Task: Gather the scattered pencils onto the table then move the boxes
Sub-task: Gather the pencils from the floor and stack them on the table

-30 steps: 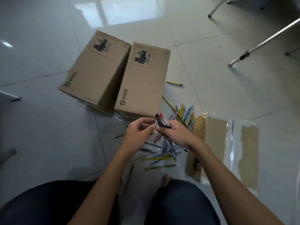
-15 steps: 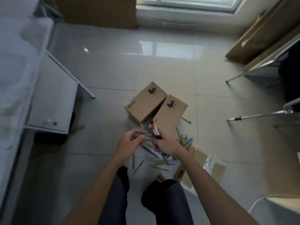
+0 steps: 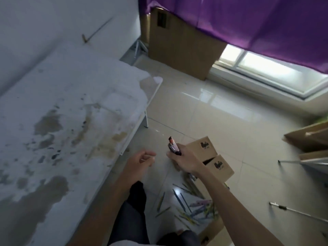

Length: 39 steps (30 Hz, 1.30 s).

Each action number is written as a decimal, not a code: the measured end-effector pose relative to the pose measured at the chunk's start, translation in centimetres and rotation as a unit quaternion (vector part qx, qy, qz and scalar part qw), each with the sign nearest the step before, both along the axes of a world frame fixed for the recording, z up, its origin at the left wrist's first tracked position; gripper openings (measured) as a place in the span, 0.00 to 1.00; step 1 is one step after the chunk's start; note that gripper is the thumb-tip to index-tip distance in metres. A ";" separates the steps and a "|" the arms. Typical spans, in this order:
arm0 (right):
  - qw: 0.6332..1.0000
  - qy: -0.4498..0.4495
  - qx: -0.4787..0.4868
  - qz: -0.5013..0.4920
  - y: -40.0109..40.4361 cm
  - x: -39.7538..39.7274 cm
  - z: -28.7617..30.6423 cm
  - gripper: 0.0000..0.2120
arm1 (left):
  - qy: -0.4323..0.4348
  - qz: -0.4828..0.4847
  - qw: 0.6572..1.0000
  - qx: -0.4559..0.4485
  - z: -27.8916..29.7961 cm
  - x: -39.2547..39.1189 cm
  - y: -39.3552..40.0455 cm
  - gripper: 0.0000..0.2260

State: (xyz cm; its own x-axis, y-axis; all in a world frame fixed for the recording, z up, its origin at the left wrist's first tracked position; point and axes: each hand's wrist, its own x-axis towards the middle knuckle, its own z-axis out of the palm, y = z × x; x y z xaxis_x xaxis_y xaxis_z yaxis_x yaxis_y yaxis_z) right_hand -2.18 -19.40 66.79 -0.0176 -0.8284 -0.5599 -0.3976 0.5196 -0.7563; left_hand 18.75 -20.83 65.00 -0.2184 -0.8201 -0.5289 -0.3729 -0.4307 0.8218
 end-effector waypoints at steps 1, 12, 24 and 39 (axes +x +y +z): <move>1.000 0.009 -0.009 -0.001 -1.6 0.9 0.5 0.11 | -0.002 0.005 1.000 -0.002 0.5 1.0 -1.3 0.08; 0.982 0.126 -0.002 0.140 -20.6 12.1 1.4 0.04 | -0.026 0.130 0.991 -0.022 0.3 12.6 -15.9 0.09; 0.887 0.338 -0.001 0.314 -30.2 19.5 -2.5 0.03 | -0.016 0.213 0.977 -0.020 -3.1 14.7 -25.1 0.09; 0.902 0.307 -0.111 0.283 -29.0 17.2 -2.7 0.19 | -0.066 0.174 0.975 -0.122 -2.9 14.9 -25.2 0.04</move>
